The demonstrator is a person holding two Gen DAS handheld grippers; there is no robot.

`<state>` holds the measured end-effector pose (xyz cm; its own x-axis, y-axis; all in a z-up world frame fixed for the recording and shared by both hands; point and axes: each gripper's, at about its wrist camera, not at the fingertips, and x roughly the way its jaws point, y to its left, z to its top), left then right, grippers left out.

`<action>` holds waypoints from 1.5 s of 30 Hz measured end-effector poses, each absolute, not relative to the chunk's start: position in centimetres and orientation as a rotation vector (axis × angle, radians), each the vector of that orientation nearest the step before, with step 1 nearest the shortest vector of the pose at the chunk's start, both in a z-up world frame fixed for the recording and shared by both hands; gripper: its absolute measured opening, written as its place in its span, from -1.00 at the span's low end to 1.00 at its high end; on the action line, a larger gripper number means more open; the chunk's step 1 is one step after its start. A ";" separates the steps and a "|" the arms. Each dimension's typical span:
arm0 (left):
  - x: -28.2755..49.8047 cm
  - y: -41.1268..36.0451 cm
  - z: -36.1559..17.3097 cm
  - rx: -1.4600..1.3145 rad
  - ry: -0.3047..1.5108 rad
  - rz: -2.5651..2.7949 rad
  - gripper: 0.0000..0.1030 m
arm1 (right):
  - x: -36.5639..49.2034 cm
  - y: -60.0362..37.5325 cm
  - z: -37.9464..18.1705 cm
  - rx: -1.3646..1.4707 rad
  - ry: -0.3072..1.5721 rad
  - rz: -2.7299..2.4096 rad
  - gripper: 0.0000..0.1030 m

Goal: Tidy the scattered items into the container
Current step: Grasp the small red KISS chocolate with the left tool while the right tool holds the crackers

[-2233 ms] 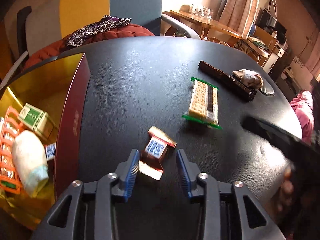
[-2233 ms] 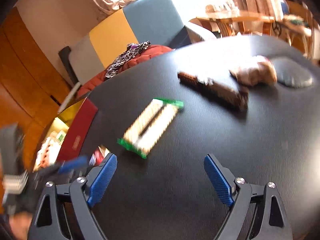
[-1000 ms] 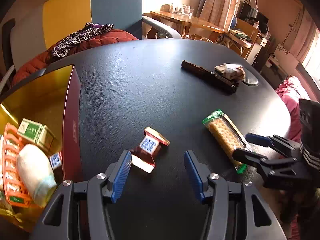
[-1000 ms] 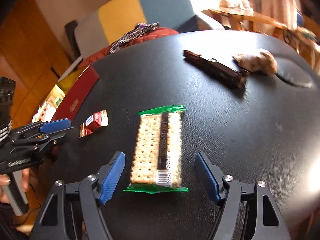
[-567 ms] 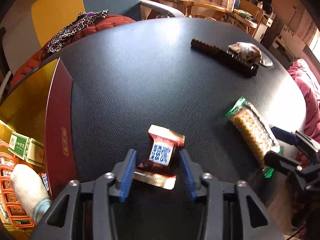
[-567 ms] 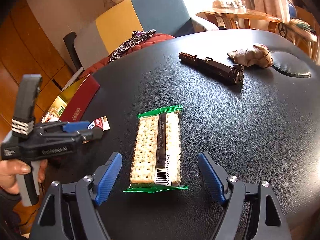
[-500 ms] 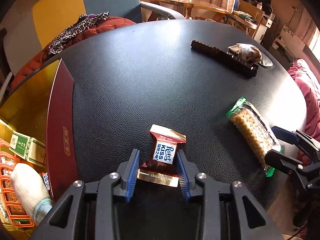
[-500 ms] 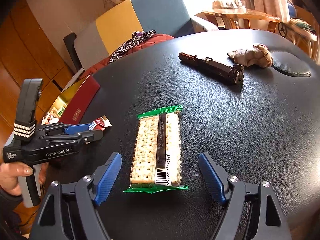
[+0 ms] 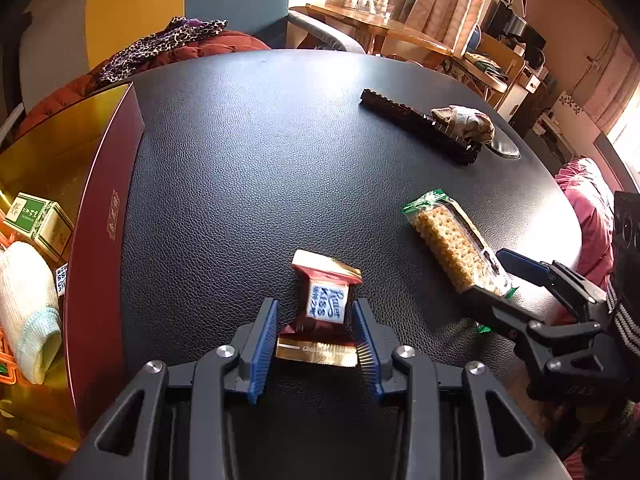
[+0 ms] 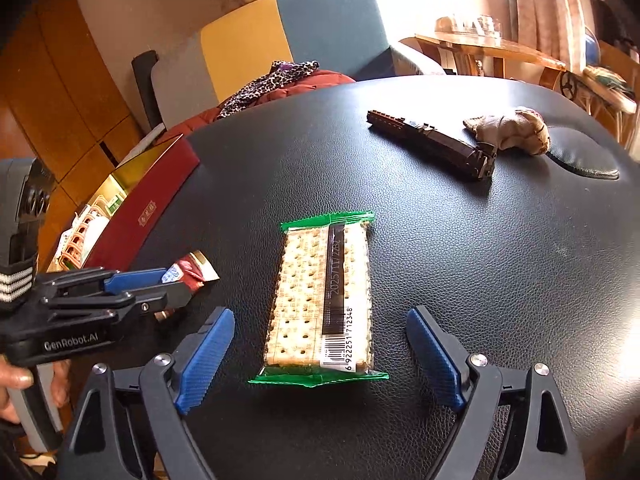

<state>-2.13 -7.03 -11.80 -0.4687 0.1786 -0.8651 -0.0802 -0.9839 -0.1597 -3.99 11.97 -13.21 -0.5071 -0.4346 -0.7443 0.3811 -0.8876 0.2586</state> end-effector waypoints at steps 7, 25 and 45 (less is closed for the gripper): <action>-2.9 -6.3 -12.0 -1.531 -0.045 2.576 -0.06 | -4.7 10.9 -12.5 1.238 0.016 -2.432 0.69; -2.8 -5.9 -12.2 -1.507 -0.028 2.636 -0.12 | -5.1 7.9 -13.5 1.314 0.204 -2.481 0.26; -1.4 -5.9 -12.1 -1.436 -0.044 2.612 -0.47 | -3.6 8.4 -13.4 1.264 0.196 -2.547 -0.04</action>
